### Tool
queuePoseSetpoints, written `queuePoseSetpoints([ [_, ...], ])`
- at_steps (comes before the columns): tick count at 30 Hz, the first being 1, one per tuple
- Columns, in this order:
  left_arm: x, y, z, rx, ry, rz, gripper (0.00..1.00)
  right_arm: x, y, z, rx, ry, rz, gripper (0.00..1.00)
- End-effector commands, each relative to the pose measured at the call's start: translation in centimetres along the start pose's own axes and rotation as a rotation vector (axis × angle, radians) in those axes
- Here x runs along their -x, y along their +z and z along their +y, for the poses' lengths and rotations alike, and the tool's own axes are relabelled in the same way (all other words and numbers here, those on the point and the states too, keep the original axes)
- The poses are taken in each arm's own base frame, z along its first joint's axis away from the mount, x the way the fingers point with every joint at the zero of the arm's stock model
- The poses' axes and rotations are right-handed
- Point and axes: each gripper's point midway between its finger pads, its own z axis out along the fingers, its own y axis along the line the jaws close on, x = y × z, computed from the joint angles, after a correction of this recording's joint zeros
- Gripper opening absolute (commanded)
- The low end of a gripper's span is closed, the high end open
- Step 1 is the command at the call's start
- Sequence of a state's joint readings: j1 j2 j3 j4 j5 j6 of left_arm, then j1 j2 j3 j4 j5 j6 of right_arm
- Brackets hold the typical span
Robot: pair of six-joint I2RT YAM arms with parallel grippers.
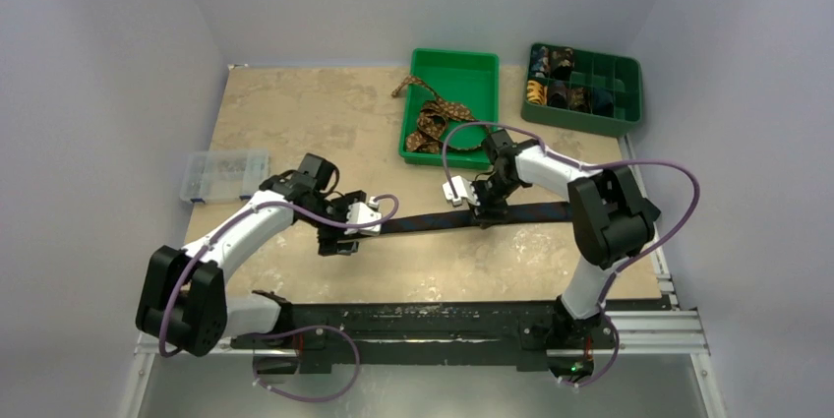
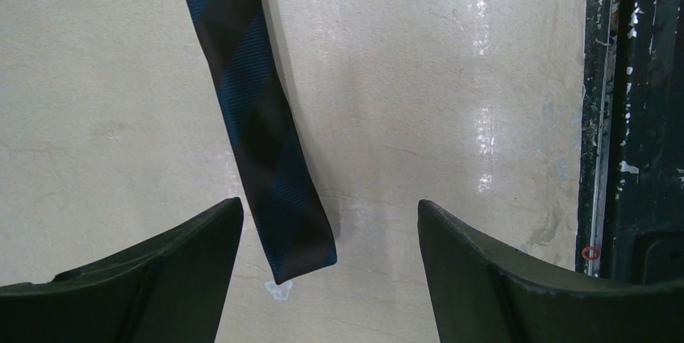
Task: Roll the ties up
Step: Flatten out the tie at the center of the board.
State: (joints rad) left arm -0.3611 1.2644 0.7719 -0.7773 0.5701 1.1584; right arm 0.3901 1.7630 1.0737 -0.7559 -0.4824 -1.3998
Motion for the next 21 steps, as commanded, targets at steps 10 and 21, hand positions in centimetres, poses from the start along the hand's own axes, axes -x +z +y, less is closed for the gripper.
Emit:
queuePoseSetpoints([
  [10, 0.0, 1.3, 1.8, -0.030, 0.000, 0.016, 0.57, 1.0, -0.4, -2.0, 0.002, 0.035, -0.031, 0.47],
  [21, -0.5, 3.0, 4.9, 0.044, 0.011, 0.104, 0.64, 0.4, -0.2, -0.3, 0.038, 0.034, -0.017, 0.44],
])
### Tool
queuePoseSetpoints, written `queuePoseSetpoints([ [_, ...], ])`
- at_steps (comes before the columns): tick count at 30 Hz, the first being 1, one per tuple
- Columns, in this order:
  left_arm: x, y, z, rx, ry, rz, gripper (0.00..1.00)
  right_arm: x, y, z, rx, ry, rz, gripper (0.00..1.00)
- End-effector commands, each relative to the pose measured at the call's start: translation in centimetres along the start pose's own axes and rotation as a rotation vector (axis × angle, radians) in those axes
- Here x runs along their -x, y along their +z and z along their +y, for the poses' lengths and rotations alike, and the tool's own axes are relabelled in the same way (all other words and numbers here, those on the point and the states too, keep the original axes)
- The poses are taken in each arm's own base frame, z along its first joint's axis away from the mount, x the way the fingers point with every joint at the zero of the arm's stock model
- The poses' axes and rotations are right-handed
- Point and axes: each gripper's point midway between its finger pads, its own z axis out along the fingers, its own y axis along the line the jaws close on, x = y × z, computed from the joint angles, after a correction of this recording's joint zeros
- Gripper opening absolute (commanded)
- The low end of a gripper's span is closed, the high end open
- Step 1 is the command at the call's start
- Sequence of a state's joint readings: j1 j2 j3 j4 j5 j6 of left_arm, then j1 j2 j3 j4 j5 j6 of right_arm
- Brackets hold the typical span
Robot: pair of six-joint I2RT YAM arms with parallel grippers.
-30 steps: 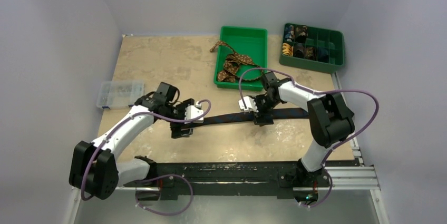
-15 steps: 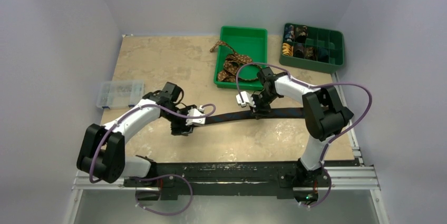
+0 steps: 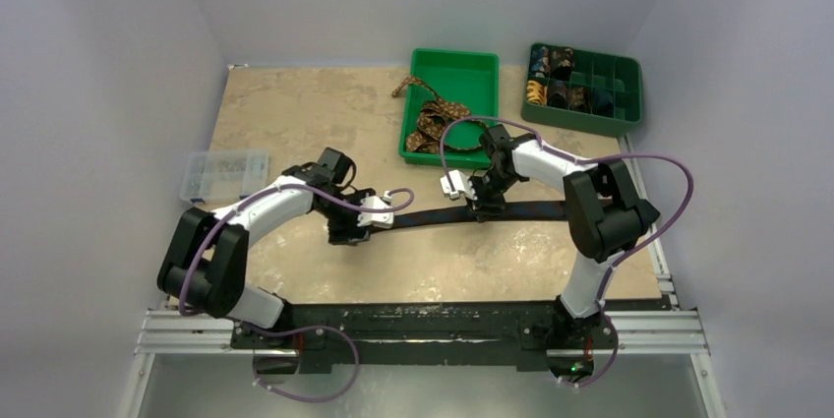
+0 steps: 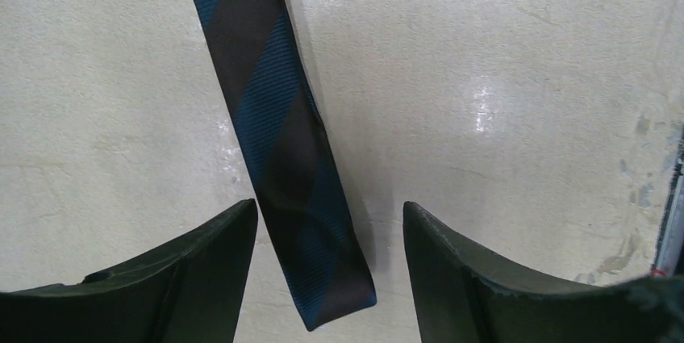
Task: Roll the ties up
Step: Flatten out the tie at the center of the board.
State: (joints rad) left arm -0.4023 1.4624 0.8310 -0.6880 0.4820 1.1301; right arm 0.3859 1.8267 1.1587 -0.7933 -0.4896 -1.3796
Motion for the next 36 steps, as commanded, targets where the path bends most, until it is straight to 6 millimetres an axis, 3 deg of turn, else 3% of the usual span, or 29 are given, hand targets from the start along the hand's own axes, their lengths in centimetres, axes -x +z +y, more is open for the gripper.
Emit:
queuePoseSetpoints([
  [1, 1.1, 0.0, 2.7, 0.078, 0.027, 0.014, 0.60, 0.1, -0.1, 1.2, 0.022, 0.010, -0.013, 0.44],
  [4, 0.9, 0.2, 3.0, 0.088, 0.043, 0.025, 0.42, 0.3, 0.1, 1.1, 0.021, 0.034, -0.024, 0.43],
  [9, 0.4, 0.1, 3.7, 0.118, 0.042, 0.053, 0.32, 0.1, 0.0, 1.3, 0.026, 0.043, -0.022, 0.43],
  [11, 0.6, 0.0, 3.8, 0.125, 0.040, 0.044, 0.33, 0.0, -0.2, 1.3, 0.025, 0.052, -0.022, 0.46],
  [14, 2.0, -0.7, 3.7, 0.143, 0.031, -0.016, 0.52, 1.0, -1.2, 0.7, 0.015, 0.096, -0.071, 0.57],
  [16, 3.3, -1.6, 3.6, 0.151, 0.011, -0.067, 0.59, 2.4, -3.2, -0.3, -0.015, 0.154, -0.141, 0.61],
  [19, 5.2, -3.1, 3.7, 0.165, -0.046, -0.134, 0.65, 4.5, -8.4, -2.0, -0.077, 0.287, -0.296, 0.67],
  [22, 7.0, -4.9, 3.8, 0.190, -0.115, -0.187, 0.67, 3.9, -13.8, -2.4, -0.133, 0.406, -0.378, 0.71],
  [24, 7.6, -5.7, 3.9, 0.203, -0.184, -0.201, 0.67, 2.2, -16.4, -1.8, -0.166, 0.520, -0.407, 0.70],
  [27, 7.6, -6.5, 3.7, 0.225, -0.278, -0.201, 0.66, -3.2, -18.9, 0.5, -0.202, 0.739, -0.397, 0.64],
  [32, 7.7, -7.6, 2.9, 0.238, -0.520, -0.268, 0.65, -12.4, -20.1, 4.5, -0.313, 1.093, -0.280, 0.54],
  [36, 8.2, -7.5, 1.4, 0.206, -0.648, -0.316, 0.65, -17.5, -20.0, 6.2, -0.402, 1.297, -0.186, 0.47],
])
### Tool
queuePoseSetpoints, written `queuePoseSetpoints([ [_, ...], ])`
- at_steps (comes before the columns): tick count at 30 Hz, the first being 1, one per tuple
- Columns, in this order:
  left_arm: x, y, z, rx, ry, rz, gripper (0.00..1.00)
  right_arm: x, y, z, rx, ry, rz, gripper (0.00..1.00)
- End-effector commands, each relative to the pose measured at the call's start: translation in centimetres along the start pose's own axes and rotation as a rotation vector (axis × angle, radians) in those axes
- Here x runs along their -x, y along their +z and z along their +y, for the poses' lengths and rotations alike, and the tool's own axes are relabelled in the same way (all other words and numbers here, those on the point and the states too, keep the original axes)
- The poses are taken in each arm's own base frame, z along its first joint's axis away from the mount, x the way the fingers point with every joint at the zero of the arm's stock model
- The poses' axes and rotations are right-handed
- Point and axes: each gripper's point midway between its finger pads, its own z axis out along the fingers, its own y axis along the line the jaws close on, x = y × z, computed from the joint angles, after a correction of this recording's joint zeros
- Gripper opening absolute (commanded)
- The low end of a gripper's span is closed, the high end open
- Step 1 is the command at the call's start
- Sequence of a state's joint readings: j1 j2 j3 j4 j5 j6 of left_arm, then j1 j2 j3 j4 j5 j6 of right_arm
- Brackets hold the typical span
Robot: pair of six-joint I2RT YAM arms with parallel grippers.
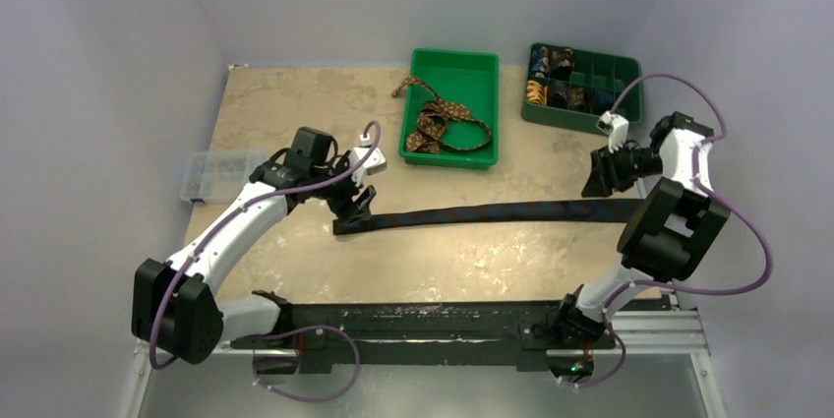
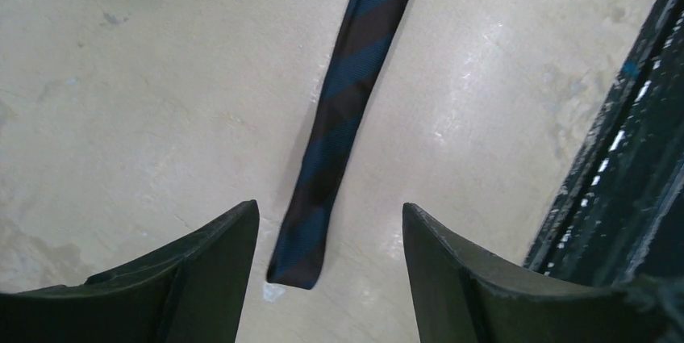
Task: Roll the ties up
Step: Flatten out the tie at the center of the board.
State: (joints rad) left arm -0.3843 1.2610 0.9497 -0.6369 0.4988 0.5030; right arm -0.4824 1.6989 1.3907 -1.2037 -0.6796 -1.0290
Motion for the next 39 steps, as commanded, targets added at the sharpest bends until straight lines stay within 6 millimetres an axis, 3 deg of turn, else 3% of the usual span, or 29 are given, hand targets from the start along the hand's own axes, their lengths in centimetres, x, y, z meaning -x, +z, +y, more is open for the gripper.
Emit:
queuePoseSetpoints([
  [1, 0.5, -0.7, -2.2, -0.039, -0.227, -0.052, 0.65, -3.6, -0.6, -2.0, -0.115, 0.201, 0.091, 0.46],
  [7, -0.2, -0.5, -2.0, -0.030, -0.304, -0.048, 0.65, -6.0, 1.3, -4.4, -0.194, 0.357, 0.145, 0.43],
  [18, 0.1, -0.4, -1.7, -0.032, -0.306, -0.050, 0.64, -9.0, 3.5, -6.9, -0.253, 0.408, 0.230, 0.45],
  [39, -0.1, 0.0, -1.9, -0.054, -0.319, -0.038, 0.64, -6.9, 4.5, -6.1, -0.129, 0.445, 0.158, 0.33],
])
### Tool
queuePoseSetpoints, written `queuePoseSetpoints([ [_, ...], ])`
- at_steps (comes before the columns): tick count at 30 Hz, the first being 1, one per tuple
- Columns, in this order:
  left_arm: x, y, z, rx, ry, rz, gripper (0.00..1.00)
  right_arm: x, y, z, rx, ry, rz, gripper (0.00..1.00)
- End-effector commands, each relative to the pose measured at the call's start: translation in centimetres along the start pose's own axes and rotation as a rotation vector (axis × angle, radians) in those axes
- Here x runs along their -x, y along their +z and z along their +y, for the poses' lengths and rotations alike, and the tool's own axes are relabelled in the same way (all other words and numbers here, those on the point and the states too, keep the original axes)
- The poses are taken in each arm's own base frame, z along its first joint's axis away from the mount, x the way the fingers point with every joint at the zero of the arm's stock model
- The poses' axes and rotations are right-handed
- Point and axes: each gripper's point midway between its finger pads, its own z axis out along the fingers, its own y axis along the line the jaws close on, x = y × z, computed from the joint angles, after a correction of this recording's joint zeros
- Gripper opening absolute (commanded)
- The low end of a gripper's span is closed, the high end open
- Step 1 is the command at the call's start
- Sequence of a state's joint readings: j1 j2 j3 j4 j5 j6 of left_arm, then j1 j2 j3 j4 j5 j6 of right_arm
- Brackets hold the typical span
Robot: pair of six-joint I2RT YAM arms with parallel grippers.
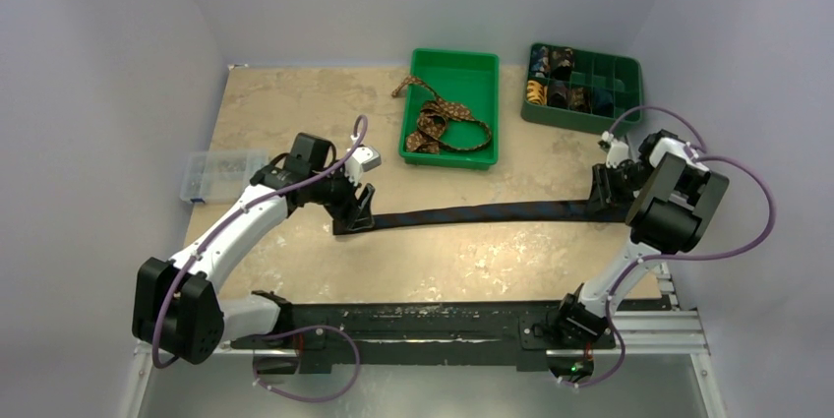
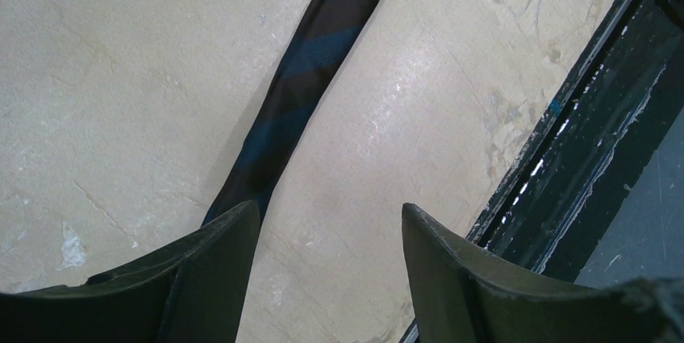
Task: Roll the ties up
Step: Flatten out the tie at the center of the board.
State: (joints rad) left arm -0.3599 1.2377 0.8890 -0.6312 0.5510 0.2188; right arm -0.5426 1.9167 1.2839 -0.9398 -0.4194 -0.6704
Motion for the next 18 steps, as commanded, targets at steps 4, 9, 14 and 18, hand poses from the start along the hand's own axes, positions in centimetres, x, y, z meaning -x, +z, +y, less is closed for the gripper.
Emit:
queuePoseSetpoints([
  [4, 1.31, -0.12, -0.11, -0.018, -0.002, -0.037, 0.64, 1.58, -0.45, 0.99, 0.059, 0.020, -0.052, 0.30],
  [9, 1.31, -0.09, -0.16, -0.023, -0.001, -0.036, 0.64, 1.80, -0.66, 1.47, 0.088, 0.012, -0.057, 0.35],
  [14, 1.27, 0.10, -0.12, -0.027, -0.007, -0.034, 0.64, 1.98, -0.78, 1.40, 0.091, 0.002, -0.056, 0.23],
  [18, 1.43, 0.14, -0.07, -0.027, -0.005, -0.035, 0.64, 1.64, -0.61, 0.69, 0.057, 0.014, -0.033, 0.03],
])
